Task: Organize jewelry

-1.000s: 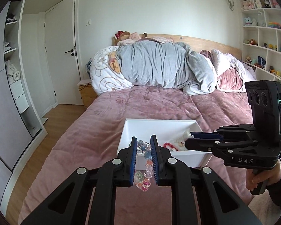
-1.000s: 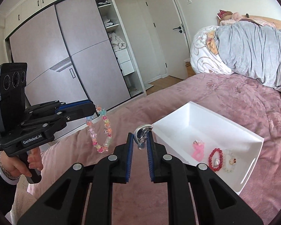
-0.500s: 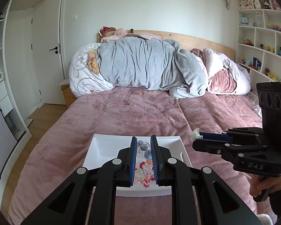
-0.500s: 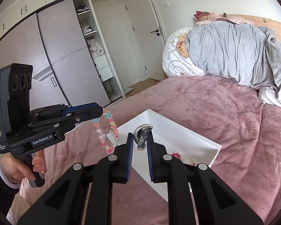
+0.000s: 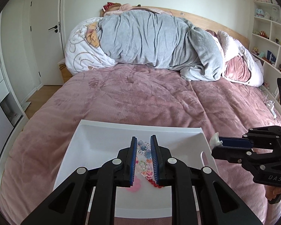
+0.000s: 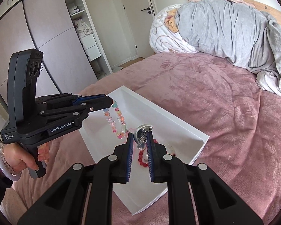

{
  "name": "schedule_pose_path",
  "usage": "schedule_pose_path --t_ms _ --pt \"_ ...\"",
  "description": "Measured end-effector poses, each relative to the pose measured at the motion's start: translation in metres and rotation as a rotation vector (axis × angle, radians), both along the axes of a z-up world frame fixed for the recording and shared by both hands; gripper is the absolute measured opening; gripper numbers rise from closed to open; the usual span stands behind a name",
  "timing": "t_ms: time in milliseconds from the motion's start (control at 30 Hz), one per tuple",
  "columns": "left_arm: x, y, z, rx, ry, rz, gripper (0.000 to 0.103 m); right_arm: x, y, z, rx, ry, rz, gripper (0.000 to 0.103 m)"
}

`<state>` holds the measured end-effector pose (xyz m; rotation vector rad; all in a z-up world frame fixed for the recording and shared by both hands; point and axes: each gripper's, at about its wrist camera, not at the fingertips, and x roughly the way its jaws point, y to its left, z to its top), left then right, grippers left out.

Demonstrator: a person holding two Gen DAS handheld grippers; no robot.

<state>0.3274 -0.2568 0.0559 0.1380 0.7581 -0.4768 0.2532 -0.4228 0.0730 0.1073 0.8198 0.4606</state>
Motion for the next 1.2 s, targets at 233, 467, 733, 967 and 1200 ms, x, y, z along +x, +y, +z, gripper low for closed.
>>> schedule_pose_path --t_ms 233,467,733,967,1200 --pt "0.02 0.015 -0.034 0.015 0.025 0.057 0.02 0.021 0.025 -0.031 -0.037 0.062 0.045 0.017" --pt "0.018 0.032 -0.044 -0.018 0.005 0.115 0.04 0.025 0.033 -0.039 -0.065 0.07 0.041 0.051" --pt "-0.013 0.045 -0.006 -0.042 -0.182 0.152 0.075 0.012 0.033 -0.017 -0.104 -0.026 0.016 0.069" --pt "-0.052 0.055 0.046 -0.071 -0.362 0.224 0.097 -0.011 0.03 0.021 -0.132 -0.144 -0.018 0.086" --pt "-0.106 0.065 0.068 -0.017 -0.46 0.394 0.1 -0.061 0.01 0.059 -0.081 -0.291 -0.139 0.098"
